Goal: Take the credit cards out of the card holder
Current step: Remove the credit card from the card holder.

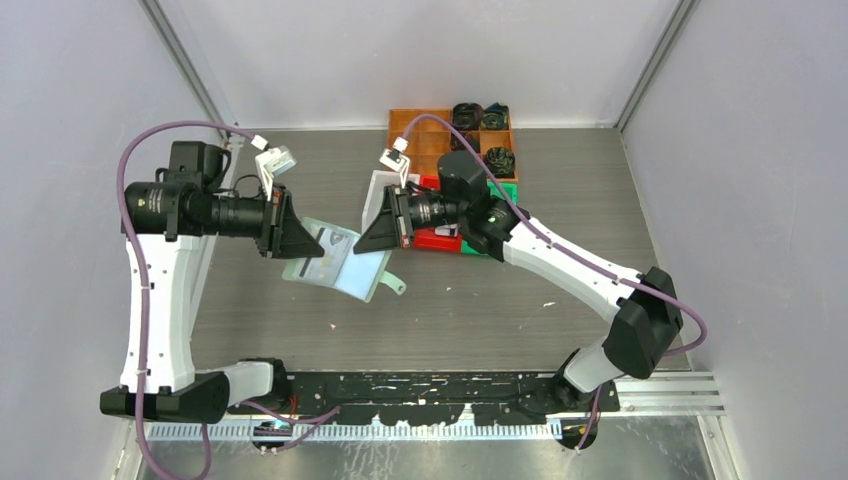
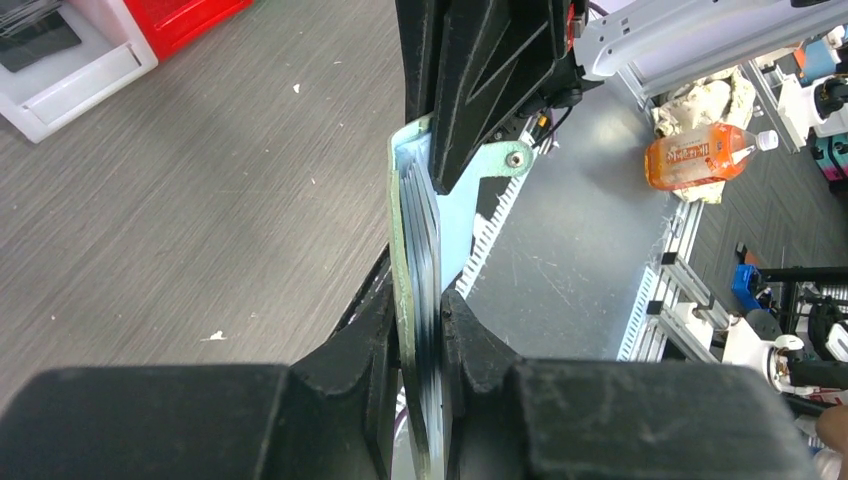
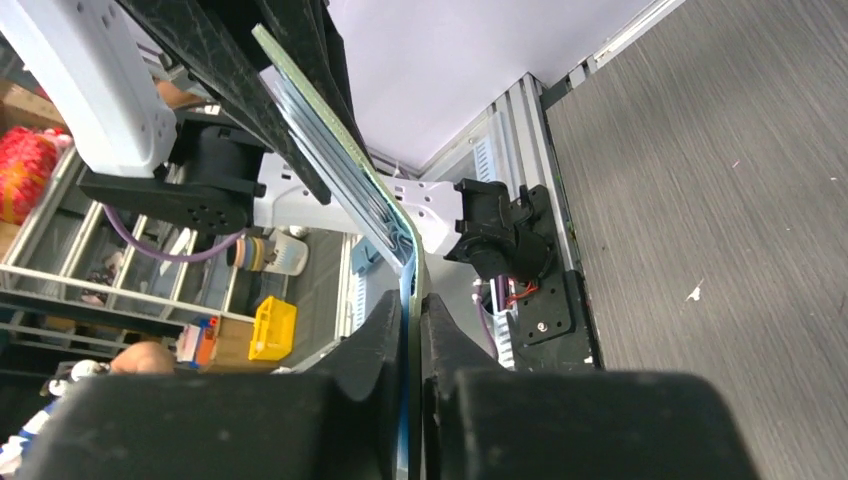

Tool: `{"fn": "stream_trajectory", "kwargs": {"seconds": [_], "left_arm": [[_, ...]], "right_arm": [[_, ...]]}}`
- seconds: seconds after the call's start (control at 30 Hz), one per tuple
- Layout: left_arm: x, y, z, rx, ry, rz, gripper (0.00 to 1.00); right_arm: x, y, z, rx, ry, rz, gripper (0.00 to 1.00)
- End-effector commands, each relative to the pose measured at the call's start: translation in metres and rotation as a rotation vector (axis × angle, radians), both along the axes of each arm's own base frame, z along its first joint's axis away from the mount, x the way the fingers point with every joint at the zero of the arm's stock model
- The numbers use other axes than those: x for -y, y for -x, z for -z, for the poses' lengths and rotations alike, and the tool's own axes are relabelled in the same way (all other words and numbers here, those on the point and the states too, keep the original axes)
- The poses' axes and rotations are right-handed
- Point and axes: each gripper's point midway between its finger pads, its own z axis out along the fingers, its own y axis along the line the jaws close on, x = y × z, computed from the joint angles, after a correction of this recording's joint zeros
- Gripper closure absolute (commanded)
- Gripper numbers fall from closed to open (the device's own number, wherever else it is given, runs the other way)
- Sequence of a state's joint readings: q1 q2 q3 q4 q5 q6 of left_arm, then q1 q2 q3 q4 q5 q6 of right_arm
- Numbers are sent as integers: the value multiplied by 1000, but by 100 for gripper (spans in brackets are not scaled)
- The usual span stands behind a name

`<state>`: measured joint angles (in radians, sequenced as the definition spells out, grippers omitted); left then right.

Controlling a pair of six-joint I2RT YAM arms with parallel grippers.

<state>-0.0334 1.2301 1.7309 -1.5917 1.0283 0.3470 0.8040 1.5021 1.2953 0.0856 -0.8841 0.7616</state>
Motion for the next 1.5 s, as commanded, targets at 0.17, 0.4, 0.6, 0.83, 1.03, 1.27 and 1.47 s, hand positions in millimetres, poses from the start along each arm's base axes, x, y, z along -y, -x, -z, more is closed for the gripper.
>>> {"fn": "stream_trajectory", "kwargs": {"seconds": [0.17,0.4,0.6,0.83,1.03,1.27,1.47], "left_arm": [[5,22,-6,0,60,5,71],[4,30,-2,26,47,13,65],[-1,15,4,27,5,-47,69],[2,12,-1,87,43,-73,35],[8,21,-11,177,112,-50,22],[-11,-14,8,234,-3,-235,25],[-28,-27,16,282,-99,-317,29]], "right_arm": [[-10,-31,-53,-73,-113,181,99],[-6,-39,-56,-122,-154,200,99],[-4,-36,-61,-115,-164,186,99],[-3,-39,-59,-112,-112,240,99],[-3,-33,-65,-103,-93,267,99],[-6,-22,-78,-87,-116,243,99],[-5,-17,-83,-80,-132,222,99]]}}
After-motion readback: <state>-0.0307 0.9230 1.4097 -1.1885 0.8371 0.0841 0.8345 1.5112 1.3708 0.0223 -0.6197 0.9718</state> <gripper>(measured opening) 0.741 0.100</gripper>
